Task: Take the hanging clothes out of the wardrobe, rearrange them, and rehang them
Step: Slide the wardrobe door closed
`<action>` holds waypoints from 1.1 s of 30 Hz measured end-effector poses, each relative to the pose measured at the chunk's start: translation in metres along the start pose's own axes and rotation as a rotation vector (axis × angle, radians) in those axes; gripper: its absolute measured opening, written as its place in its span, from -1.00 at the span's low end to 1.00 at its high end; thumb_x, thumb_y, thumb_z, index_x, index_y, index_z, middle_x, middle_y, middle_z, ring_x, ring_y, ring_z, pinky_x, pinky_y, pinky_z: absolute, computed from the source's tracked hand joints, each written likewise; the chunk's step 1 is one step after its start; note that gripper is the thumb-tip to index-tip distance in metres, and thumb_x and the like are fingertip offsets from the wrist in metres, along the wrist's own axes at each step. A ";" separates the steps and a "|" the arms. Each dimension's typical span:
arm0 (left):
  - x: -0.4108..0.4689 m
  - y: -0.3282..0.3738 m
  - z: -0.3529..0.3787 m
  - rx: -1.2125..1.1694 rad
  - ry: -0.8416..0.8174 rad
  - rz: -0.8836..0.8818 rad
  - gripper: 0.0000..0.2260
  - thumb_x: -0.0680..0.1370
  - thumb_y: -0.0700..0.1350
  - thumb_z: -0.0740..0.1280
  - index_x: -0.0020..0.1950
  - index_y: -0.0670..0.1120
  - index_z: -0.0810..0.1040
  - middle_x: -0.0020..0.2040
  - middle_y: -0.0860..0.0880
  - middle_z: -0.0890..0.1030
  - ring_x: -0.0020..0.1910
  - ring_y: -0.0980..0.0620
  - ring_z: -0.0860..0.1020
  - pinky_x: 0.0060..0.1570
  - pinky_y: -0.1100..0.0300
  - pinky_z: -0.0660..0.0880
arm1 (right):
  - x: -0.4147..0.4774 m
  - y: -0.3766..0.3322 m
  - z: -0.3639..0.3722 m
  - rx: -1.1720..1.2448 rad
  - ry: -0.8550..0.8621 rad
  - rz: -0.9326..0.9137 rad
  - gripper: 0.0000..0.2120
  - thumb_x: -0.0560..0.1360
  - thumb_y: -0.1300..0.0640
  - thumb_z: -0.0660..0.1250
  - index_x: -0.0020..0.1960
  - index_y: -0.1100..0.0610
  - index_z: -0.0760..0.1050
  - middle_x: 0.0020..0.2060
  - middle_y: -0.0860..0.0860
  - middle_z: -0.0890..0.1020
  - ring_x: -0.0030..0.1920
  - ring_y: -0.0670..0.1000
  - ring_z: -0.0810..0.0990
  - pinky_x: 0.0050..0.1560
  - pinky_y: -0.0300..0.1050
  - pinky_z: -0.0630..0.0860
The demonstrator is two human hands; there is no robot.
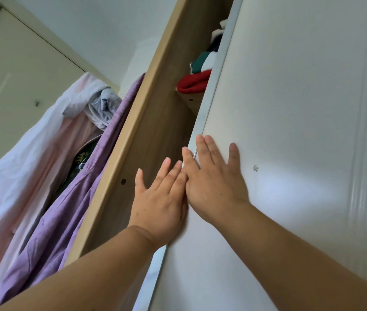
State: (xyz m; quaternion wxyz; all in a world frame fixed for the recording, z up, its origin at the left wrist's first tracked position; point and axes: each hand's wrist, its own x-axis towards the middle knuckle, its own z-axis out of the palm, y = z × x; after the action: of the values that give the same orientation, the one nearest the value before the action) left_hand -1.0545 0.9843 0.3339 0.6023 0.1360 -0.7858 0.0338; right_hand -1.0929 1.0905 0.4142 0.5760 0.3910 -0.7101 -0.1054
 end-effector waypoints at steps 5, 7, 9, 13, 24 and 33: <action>-0.004 0.011 -0.005 -0.085 -0.073 -0.056 -0.54 0.65 0.01 -0.10 0.56 0.04 -0.03 0.56 0.10 0.06 0.53 0.14 -0.09 0.44 -0.11 -0.22 | -0.013 0.010 -0.006 -0.024 0.000 0.010 -0.44 0.63 -0.05 -0.12 0.55 0.12 -0.16 0.55 0.09 -0.08 0.54 0.08 -0.16 0.41 0.27 -0.10; -0.005 0.025 -0.007 -0.202 -0.101 -0.043 -0.54 0.65 -0.04 -0.07 0.56 0.03 -0.05 0.56 0.08 0.03 0.53 0.13 0.02 0.46 -0.03 -0.13 | -0.022 0.020 -0.009 -0.048 -0.004 0.016 -0.44 0.63 -0.07 -0.14 0.55 0.13 -0.16 0.55 0.08 -0.07 0.54 0.07 -0.15 0.42 0.25 -0.08; -0.006 0.037 -0.007 -0.329 -0.125 -0.043 -0.52 0.65 -0.06 -0.03 0.56 0.06 -0.08 0.57 0.08 -0.01 0.51 0.07 0.13 0.45 0.11 0.05 | -0.032 0.030 -0.012 -0.061 -0.006 0.026 -0.42 0.62 -0.11 -0.16 0.55 0.13 -0.15 0.55 0.07 -0.07 0.54 0.07 -0.14 0.42 0.23 -0.06; -0.015 0.051 -0.010 -0.405 -0.138 -0.106 -0.48 0.64 -0.03 0.02 0.56 0.10 -0.11 0.57 0.13 -0.03 0.49 0.05 0.18 0.26 0.32 0.08 | -0.065 0.044 -0.019 -0.098 -0.044 0.003 -0.35 0.58 -0.23 -0.17 0.55 0.09 -0.14 0.55 0.06 -0.08 0.54 0.10 -0.15 0.43 0.23 -0.06; -0.143 0.079 0.000 -0.402 -0.320 -0.474 -0.51 0.65 -0.02 0.03 0.55 -0.02 -0.03 0.52 -0.09 0.15 0.39 -0.15 0.33 0.34 0.00 0.29 | -0.243 0.015 -0.003 -0.062 -0.300 -0.225 -0.29 0.47 -0.35 0.08 0.52 -0.09 0.05 0.55 0.09 -0.08 0.52 0.19 -0.18 0.36 0.36 -0.19; -0.195 0.082 0.009 -0.357 -0.438 -0.836 -0.74 0.62 0.00 0.13 0.24 -0.07 0.40 0.21 -0.12 0.49 0.11 -0.13 0.48 0.04 0.10 0.34 | -0.274 0.010 0.000 -0.097 -0.281 -0.235 -0.27 0.46 -0.39 0.00 0.53 -0.12 -0.06 0.54 0.09 -0.17 0.50 0.22 -0.27 0.34 0.41 -0.20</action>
State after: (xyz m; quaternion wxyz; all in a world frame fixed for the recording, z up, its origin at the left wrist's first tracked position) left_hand -1.0378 1.0952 0.1538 0.3993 0.3378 -0.7656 -0.3746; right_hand -1.0887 1.2822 0.2183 0.4732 0.4242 -0.7271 -0.2596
